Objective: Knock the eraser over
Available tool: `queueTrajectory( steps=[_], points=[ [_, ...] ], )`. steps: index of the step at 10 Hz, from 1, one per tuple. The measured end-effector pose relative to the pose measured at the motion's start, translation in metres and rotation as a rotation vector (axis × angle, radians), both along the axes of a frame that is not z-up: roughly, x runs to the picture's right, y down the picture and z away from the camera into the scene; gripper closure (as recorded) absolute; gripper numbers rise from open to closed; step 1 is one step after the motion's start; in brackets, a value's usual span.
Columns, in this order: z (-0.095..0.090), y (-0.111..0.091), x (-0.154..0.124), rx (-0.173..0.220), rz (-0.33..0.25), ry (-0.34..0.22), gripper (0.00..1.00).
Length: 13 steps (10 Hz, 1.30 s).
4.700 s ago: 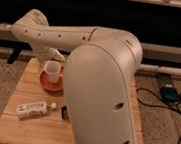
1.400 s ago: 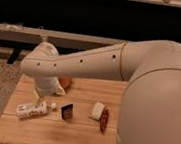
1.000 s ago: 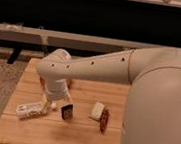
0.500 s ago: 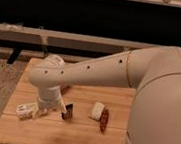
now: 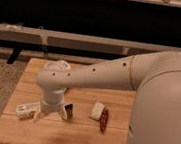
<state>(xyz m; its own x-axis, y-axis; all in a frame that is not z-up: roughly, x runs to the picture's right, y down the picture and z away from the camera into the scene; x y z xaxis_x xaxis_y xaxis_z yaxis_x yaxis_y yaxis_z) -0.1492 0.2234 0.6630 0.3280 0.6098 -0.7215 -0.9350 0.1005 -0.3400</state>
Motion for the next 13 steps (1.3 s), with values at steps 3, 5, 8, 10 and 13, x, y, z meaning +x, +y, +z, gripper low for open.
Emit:
queueTrajectory(
  steps=[3,5,8,10,13],
  points=[
    [0.017,0.005,0.001,-0.032,0.006,0.005,0.2],
    [0.027,0.0,-0.006,-0.024,-0.016,-0.017,0.2],
    [0.044,-0.026,-0.015,0.048,-0.049,-0.052,0.2],
    [0.052,-0.045,-0.015,0.095,-0.064,-0.067,0.2],
    [0.058,-0.071,-0.005,0.162,-0.086,-0.091,0.2]
  ],
)
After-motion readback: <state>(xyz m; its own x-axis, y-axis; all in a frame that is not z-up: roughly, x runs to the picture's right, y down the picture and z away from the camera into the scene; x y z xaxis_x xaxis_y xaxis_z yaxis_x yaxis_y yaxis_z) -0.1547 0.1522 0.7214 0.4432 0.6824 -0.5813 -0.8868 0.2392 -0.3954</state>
